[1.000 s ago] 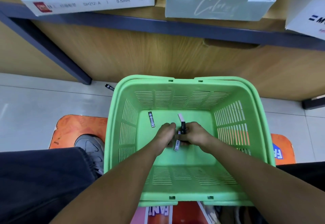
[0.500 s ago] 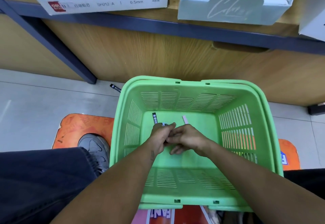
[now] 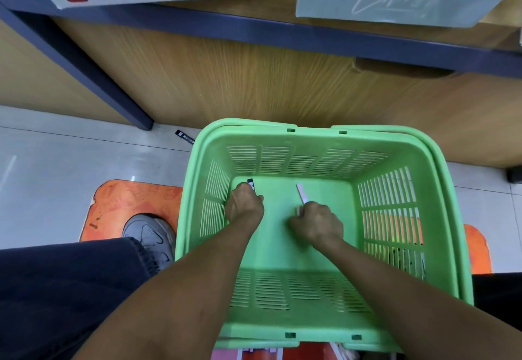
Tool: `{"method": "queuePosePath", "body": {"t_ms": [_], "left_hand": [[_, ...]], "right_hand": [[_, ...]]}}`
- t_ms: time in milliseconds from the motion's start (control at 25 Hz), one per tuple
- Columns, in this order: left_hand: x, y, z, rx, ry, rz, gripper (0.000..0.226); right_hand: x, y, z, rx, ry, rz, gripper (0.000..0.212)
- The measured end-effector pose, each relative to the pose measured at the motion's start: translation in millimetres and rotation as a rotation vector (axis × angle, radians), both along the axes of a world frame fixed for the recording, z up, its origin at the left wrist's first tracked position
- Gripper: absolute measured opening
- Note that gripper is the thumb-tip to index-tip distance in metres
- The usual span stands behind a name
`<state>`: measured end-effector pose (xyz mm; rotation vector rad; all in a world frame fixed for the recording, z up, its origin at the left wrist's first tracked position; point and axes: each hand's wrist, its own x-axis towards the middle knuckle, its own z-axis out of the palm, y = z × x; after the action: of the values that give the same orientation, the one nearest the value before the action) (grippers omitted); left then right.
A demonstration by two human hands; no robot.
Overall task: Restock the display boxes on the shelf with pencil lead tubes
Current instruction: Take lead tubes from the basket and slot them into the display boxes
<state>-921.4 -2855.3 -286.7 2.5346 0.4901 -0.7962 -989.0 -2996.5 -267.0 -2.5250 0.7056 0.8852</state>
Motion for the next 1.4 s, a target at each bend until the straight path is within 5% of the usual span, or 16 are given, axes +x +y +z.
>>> {"method": "queuePosePath", "body": {"t_ms": [160,360,480,640,880,1080,1400], "left_hand": [[-3,-8,-4,-0.137,0.006,0.014,0.021],[-8,-14,0,-0.421,0.101,0.139,0.029],[-8,-10,5,-0.606,0.166,0.271,0.027],[-9,-10,24,-0.756,0.145,0.279,0.023],[-21,-12,55,-0.896,0.111,0.210,0.032],[-22,-11,91,-0.933,0.068,0.170,0.025],[-6,-12,175,-1.022,0.043,-0.177,0.015]], "right_hand": [[24,-17,-5,-0.107,-0.197,-0.045,0.042],[29,-11,-14,-0.020,-0.136,0.047,0.036],[32,-10,-14,0.177,-0.092,-0.055,0.036],[33,-12,17,0.710,-0.119,-0.348,0.011],[26,-11,68,0.875,-0.265,-0.237,0.019],[22,-15,102,1.107,-0.184,-0.401,0.022],[32,-39,189,1.078,-0.197,-0.346,0.012]]}}
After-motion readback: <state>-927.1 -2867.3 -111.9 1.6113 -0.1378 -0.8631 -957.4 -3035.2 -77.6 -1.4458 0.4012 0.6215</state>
